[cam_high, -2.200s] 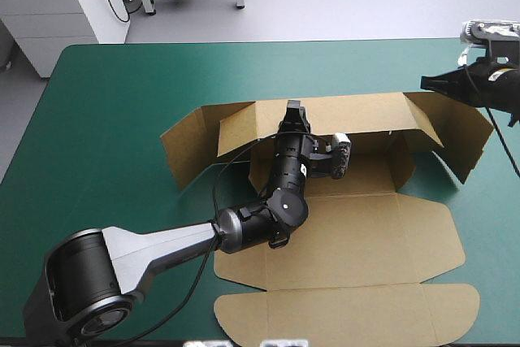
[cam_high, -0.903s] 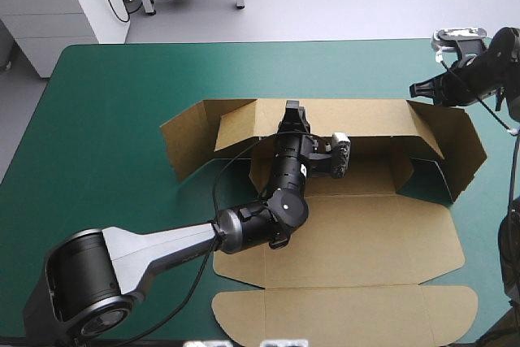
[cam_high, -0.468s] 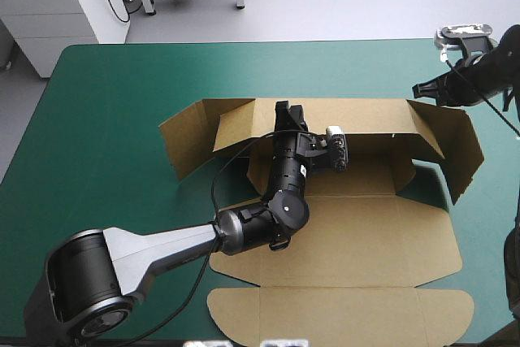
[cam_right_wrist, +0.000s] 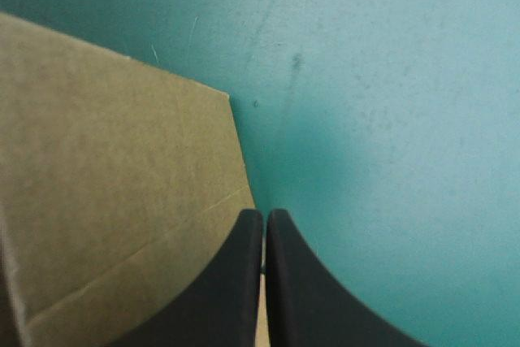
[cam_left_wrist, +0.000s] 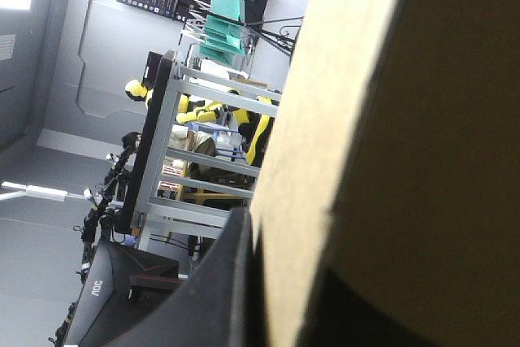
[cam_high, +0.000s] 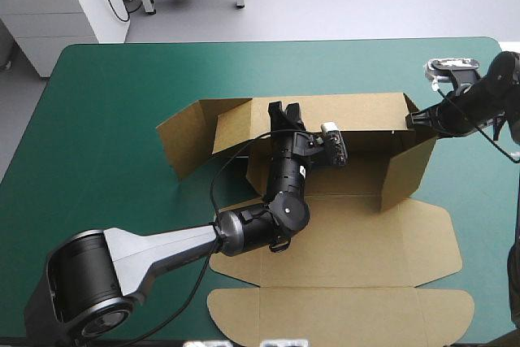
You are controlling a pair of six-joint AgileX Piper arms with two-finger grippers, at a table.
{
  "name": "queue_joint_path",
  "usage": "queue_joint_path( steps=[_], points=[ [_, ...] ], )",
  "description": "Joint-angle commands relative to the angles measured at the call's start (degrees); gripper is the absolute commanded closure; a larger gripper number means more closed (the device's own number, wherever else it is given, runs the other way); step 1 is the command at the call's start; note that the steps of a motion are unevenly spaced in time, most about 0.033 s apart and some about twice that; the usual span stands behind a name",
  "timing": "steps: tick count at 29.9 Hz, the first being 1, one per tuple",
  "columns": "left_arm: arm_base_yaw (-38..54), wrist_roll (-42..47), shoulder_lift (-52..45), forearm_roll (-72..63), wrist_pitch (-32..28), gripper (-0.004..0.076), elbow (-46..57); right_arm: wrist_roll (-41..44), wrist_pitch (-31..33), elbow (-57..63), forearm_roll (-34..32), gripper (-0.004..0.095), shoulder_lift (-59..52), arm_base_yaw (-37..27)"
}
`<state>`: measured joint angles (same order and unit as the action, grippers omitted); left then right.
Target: Fold the box
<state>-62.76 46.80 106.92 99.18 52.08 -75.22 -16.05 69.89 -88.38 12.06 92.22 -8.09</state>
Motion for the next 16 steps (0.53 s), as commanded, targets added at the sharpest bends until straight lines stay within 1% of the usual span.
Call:
queue_joint_path(
  steps=[1,3,5,10,14,16],
  points=[
    [-0.05,-0.67,-2.86,0.31,-0.27,0.0732,-1.44,-1.02,-3.22,1.67,1.32,0.0909,-5.32,0.02],
    [-0.05,-4.37,-2.86,0.06,-2.85,0.0732,-1.44,-1.19,-4.88,3.31,1.45,0.0909,-6.5,0.02],
    [-0.05,-6.93,-2.86,-0.09,-4.19,0.0732,-1.44,-1.19,-7.02,5.46,2.35,0.0909,-7.97,0.02],
    [-0.05,-9.79,-2.86,-0.47,-4.55,0.0732,-1.44,-2.51,-11.24,11.33,4.5,0.091,-10.94,0.02],
    [-0.05,-10.37,-2.86,-1.58,-4.71,0.0732,-1.44,-4.02,-16.58,17.55,7.19,0.0928,-13.84,0.02],
    [-0.05,-12.91,-2.78,-3.3,-5.23,0.0732,-1.44,-4.43,-19.13,20.53,8.7,0.0926,-15.48,0.02]
  ],
)
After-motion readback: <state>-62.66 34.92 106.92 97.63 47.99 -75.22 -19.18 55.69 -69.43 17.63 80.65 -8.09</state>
